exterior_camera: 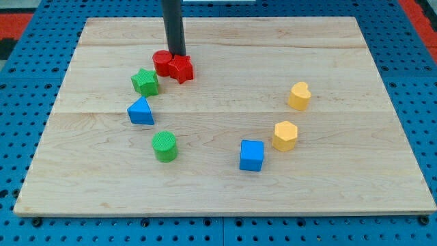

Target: Place red blocks at the center of the board

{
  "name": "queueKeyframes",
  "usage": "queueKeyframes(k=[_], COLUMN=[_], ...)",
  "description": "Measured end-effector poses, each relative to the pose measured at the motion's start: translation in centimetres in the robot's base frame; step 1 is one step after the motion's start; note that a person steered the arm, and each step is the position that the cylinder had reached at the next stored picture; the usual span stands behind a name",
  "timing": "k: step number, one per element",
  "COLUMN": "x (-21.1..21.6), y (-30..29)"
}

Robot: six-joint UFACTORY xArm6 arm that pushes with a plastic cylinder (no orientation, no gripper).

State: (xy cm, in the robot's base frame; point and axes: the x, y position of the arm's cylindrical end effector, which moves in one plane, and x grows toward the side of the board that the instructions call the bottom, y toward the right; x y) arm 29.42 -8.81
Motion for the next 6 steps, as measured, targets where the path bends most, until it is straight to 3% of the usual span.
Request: queueKeyframes(k=[1, 2, 4, 6], x=[-1.8, 1.8, 3.3, 10.8], y=[-6.3, -8.0, 5.7, 9.0])
